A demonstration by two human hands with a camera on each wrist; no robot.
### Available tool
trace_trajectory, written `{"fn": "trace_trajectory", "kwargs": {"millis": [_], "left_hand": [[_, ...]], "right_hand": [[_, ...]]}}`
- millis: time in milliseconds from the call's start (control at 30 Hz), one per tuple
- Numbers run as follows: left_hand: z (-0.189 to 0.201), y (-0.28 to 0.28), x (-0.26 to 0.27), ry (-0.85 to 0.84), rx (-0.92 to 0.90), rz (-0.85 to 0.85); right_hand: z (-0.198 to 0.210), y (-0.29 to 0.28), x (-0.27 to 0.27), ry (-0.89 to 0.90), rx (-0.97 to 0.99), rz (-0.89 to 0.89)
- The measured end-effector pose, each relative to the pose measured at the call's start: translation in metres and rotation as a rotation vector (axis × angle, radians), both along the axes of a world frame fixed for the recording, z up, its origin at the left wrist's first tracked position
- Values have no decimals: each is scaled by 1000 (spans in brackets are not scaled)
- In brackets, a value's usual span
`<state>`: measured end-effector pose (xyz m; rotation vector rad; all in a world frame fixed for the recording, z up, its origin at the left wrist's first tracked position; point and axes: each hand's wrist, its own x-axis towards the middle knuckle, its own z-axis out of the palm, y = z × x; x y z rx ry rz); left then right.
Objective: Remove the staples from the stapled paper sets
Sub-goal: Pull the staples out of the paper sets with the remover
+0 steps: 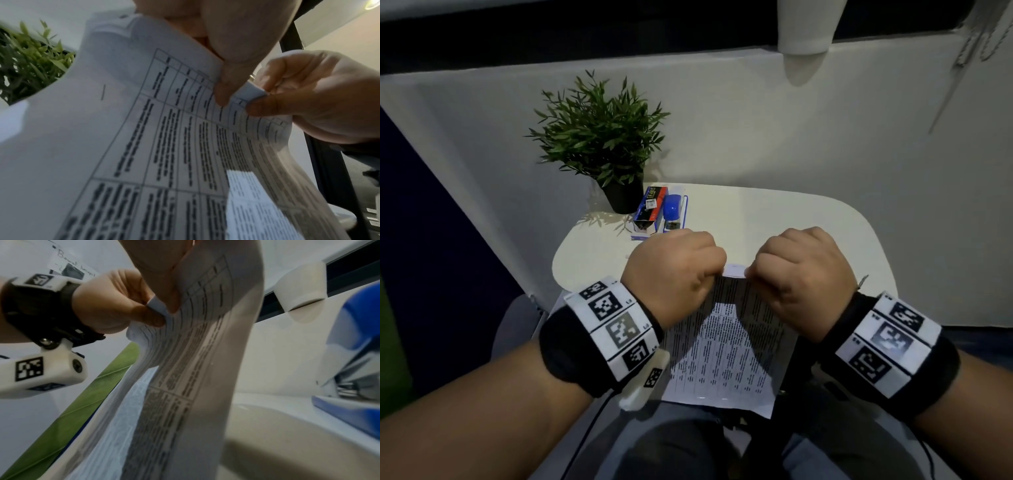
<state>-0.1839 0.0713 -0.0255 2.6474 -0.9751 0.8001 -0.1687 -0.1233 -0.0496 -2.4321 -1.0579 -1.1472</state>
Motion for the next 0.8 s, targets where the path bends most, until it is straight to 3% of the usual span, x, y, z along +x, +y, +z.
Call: {"fn": "trace_trajectory", "kwargs": {"millis": [333, 633, 800], "left_hand": [[-10, 3, 3, -148, -24, -23], [-59, 11, 15, 47, 211, 15], [-71, 14, 16, 103, 179, 6]], "right_hand": [[-7, 2, 6, -25, 24, 40], [-51, 5, 10, 81, -227, 59], [-62, 12, 6, 243, -192, 47]]}}
